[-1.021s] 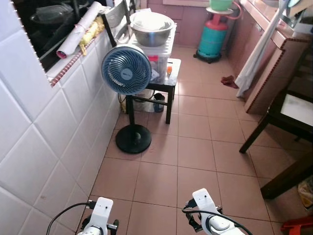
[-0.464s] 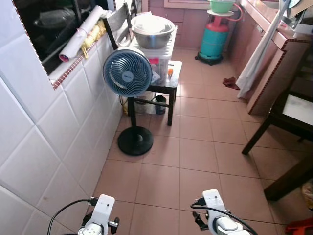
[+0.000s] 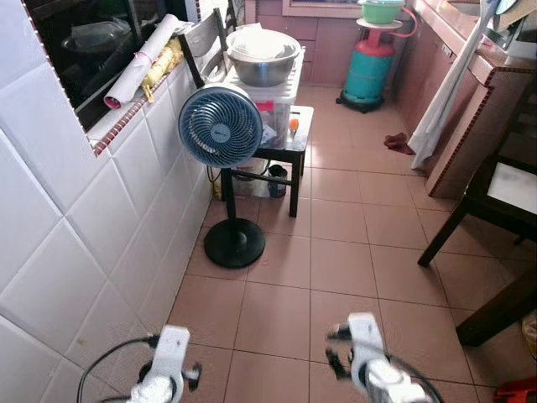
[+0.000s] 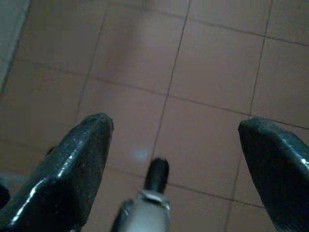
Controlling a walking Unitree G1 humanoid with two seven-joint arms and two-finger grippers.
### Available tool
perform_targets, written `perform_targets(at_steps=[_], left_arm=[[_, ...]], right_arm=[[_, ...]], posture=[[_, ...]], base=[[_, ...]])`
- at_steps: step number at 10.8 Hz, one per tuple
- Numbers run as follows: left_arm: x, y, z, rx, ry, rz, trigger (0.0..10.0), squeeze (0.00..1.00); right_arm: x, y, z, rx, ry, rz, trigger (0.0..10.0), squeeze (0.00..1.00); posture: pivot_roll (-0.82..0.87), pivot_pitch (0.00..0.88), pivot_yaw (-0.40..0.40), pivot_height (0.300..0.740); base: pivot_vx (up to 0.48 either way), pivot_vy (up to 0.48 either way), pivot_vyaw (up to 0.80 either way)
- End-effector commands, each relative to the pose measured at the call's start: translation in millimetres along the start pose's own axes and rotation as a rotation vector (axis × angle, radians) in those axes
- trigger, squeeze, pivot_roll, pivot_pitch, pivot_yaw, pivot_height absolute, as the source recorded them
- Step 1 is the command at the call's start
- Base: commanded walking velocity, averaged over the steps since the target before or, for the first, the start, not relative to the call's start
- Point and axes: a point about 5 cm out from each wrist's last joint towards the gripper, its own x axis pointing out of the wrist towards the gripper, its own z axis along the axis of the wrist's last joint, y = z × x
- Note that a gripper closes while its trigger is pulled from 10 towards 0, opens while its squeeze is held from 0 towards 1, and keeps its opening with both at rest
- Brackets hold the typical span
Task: Setting the table
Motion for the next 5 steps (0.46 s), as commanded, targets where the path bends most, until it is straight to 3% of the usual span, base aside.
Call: perform_targets(at_steps=[1, 5], left_arm=[[0.3, -0.6, 0.1, -0.011, 0.011, 0.005, 10.0, 0.00], [0.5, -3.8, -1.2, -0.016, 0.025, -0.004, 10.0, 0.00]], right_arm=[[0.0, -1.1, -0.6, 0.032, 0.009, -0.010, 10.0, 0.00], [0.1, 1.5, -1.7, 0.037, 0.012, -0.005, 10.0, 0.00]], posture=[[-0.03, 0.004, 0.014, 0.740], [-0.03, 0.007, 0.019, 0.740]], base=[[0.000, 0.000, 0.00], [0.000, 0.000, 0.00]])
